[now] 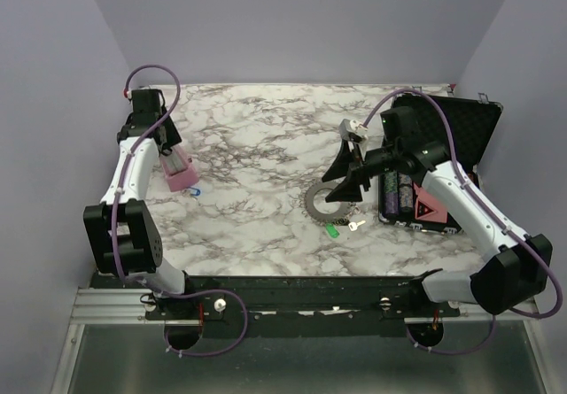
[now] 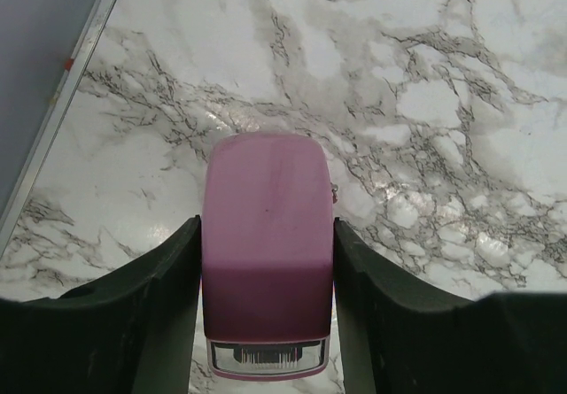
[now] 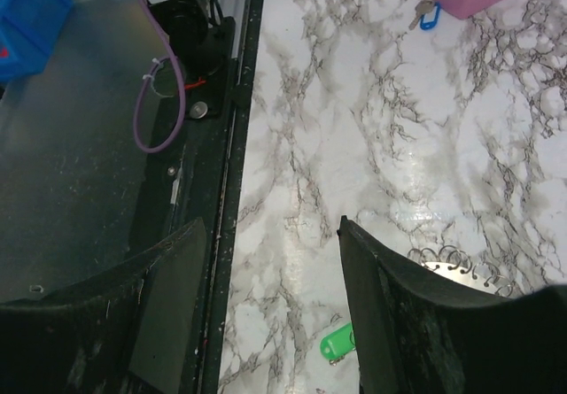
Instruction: Put the keys on the keyring
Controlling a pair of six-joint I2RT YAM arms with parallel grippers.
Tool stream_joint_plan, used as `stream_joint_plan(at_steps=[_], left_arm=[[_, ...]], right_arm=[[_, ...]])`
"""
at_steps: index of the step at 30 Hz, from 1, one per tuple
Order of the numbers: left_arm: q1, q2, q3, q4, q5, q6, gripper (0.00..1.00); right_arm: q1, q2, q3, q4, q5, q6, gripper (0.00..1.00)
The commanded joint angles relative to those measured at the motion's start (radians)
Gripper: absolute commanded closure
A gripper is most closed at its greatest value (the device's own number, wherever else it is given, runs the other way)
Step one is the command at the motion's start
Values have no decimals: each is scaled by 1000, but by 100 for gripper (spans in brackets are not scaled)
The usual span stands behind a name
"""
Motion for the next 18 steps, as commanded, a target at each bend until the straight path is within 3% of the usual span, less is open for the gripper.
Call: stream_joint_plan(at_steps=[1,10,18], left_arm=[[-7,-89,-133,-112,110,-48,100],[-56,-240,-303,-132,96,-57,100],[-59,-188,-255,-108,4,-17,100]], right_arm=[[-4,-33,11,-19,-45,-16,30],[-4,-52,6,-12,-62,-10,29],[-4,-50,-1,0,-56,-4,29]])
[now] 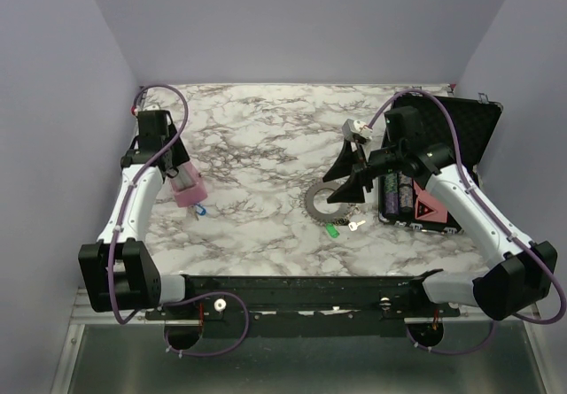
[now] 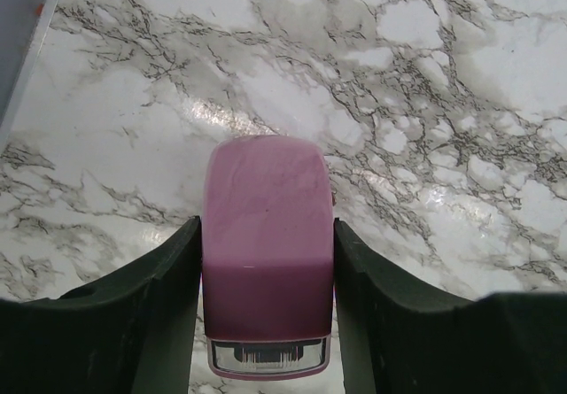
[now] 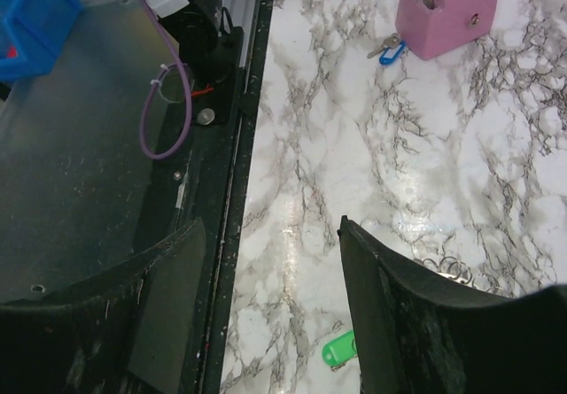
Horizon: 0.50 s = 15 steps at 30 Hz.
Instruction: Put the keys on the keyring
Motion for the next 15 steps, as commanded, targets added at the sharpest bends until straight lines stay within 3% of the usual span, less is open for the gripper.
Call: stream_joint_plan(at_steps=[1,15], left_arm=[[-4,113,39,-126,-28,-9,100],[18,563,636,-202,-61,4,100]], right_arm=[[-4,-10,-1,1,-30,-4,30],[-3,37,-4,12,-5,1,29]])
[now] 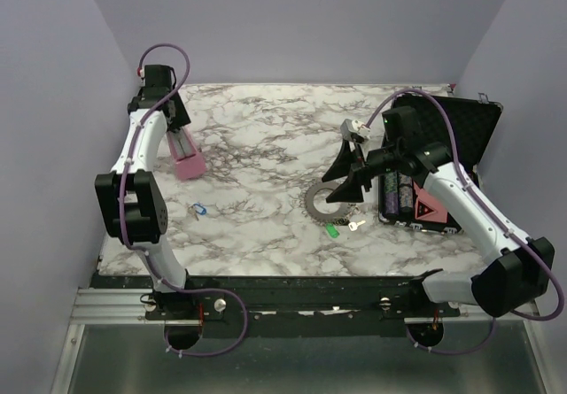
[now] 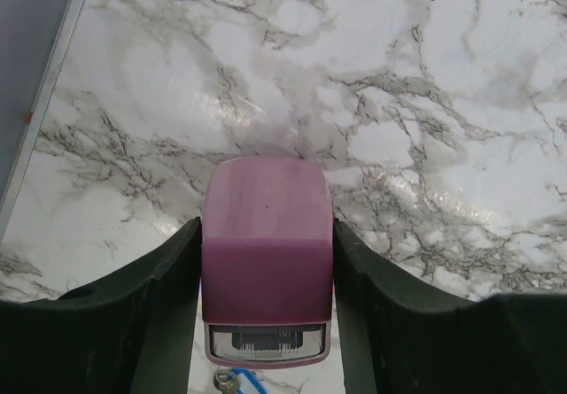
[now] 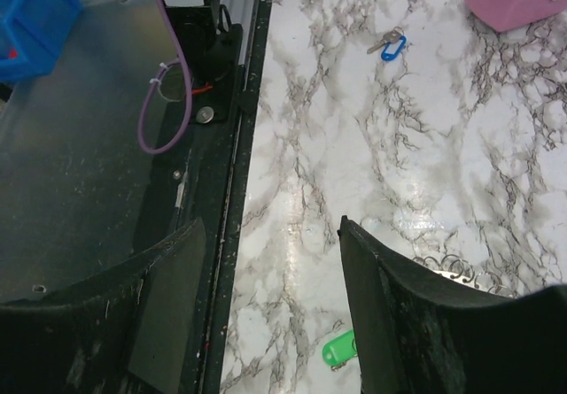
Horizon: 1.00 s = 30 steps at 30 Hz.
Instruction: Put the keys on the keyring
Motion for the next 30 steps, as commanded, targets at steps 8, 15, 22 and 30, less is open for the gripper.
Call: stream_joint_plan(at_steps=[8,15,22,30], left_arm=[[26,350,497,-107,-80,59,100],[35,465,642,-136,-53,60,100],[38,378,492,-72,-41,33,41],[37,214,389,-49,-8,24,1]], right_arm=[[-4,63,10,-19,12,-25,29],[-4,97,25,-55,12,-54,29],[-4,95,23,-60,12,-60,29],[-4,77,17,-57,14,-60,29]])
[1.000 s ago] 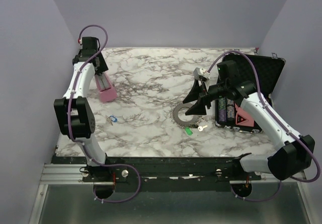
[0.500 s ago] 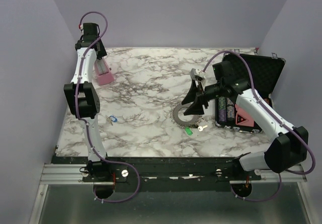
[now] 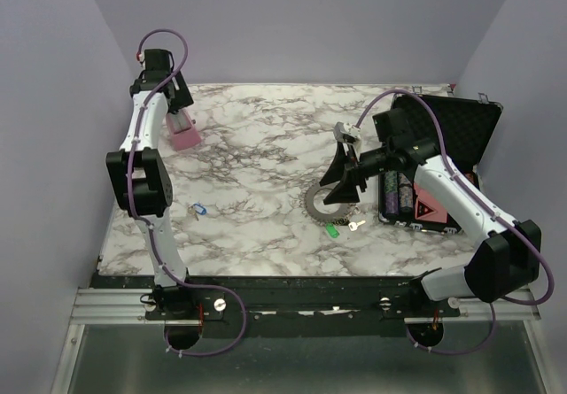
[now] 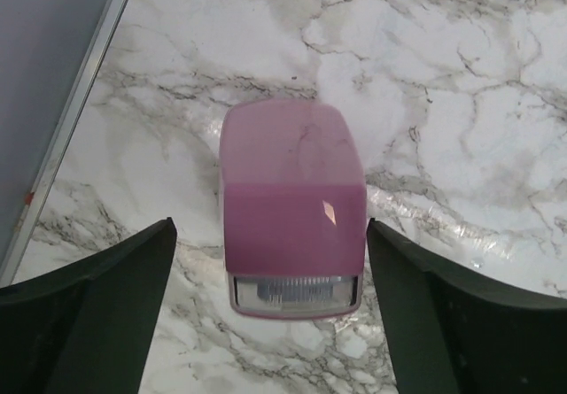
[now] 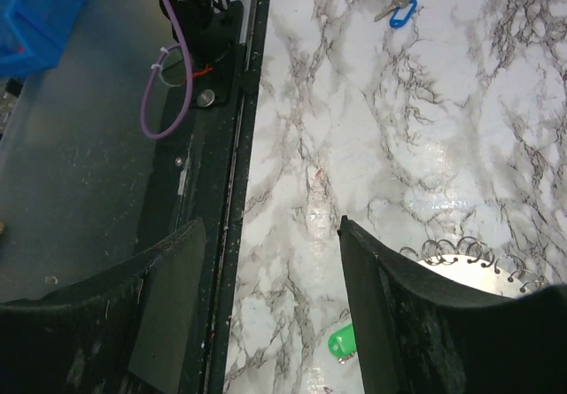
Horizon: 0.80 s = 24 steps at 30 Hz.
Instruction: Put the keys on the keyring
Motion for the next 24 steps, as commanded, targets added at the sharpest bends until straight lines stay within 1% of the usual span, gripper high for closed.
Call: stream_joint_plan(at_steps=[1,5,7,12,15,18,20,24], left_arm=[[6,-166,-50,-2,16,2,1],[9,-284,-85,1,13,10,1],[6,-368,-163,32,40,0,1],[9,-660,-520,191,157,-56,1],[28,-811,-737,236,281,-78,1],[41,-976,-912,218,324,-104,2],[40,-1080,-1021,181,329,-133,5],[41,-1177,-1196,66,339,-202,13]], right_arm=[[-4,-21,16,-17,4,-19,30],[-5,-28,11,-17,10,-24,29],[-4,-30,11,-21,11,-30,29],[-4,-41,3,-24,8,-51,29],[-4,-50,-13,6,13,-38,29],[-4,-47,-47,57,14,-9,25],[-5,-41,-53,65,11,-1,24],[-4,-44,-56,72,7,11,24]])
